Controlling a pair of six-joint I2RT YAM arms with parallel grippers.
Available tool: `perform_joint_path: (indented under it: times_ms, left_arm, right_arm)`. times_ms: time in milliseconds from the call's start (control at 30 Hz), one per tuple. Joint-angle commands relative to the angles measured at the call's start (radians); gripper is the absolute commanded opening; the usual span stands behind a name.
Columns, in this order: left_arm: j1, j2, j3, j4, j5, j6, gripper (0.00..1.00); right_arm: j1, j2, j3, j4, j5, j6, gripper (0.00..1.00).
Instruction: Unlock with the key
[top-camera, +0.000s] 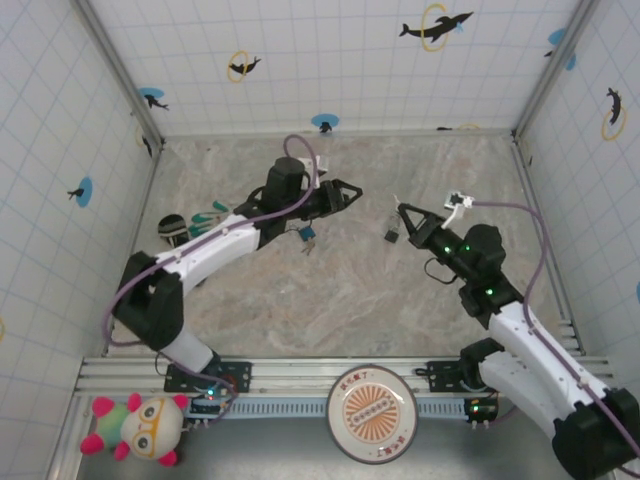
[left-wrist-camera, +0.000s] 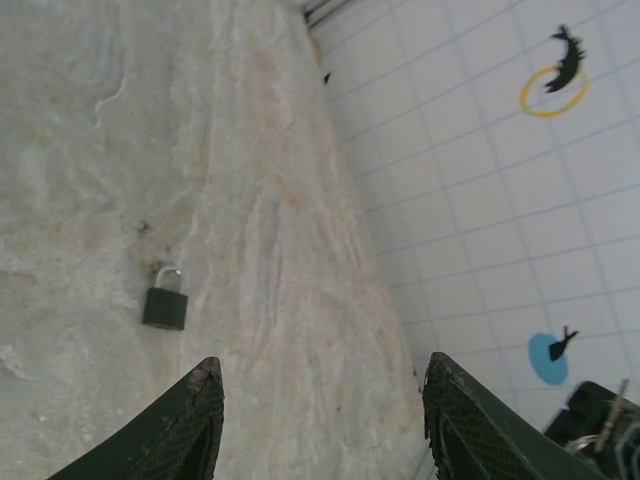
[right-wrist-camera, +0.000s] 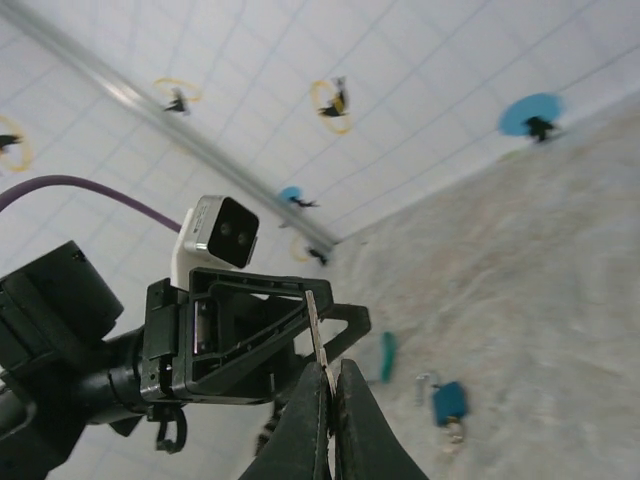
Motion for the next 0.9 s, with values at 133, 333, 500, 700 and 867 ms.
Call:
perform_joint_path:
  times_ms: [133, 333, 500, 700, 867]
  left_arm:
    - [-0.043, 0.249, 0.272, -0.259, 0.033, 0.106, 0.56]
    - [-0.07, 0.428, 0.473, -0.411, -0.016, 0.165, 0.54]
    - [-0.108, 0.577, 0.681, -0.584, -0.1, 0.245, 0.52]
    - [-0.156, 0.711, 0.864, -0.701, -0.218, 0.315, 0.53]
    - [-0.185, 0.813, 0.95, -0.75, -0.272, 0.335, 0.54]
  right_arm:
    - [-0.108, -0.205, -0.054, -0.419, 0.173, -0.103, 0.0]
    - [-0.176, -0.293, -0.084, -0.567, 0.212, -0.117, 0.0]
    - [-0.19, -0.289, -0.083, -0.608, 0.215, -0.122, 0.0]
    - [-0.191, -0.281, -0.093, -0.592, 0.204, -0.107, 0.0]
    - [-0.192, -0.267, -0.093, -0.596, 0.198, -0.112, 0.0]
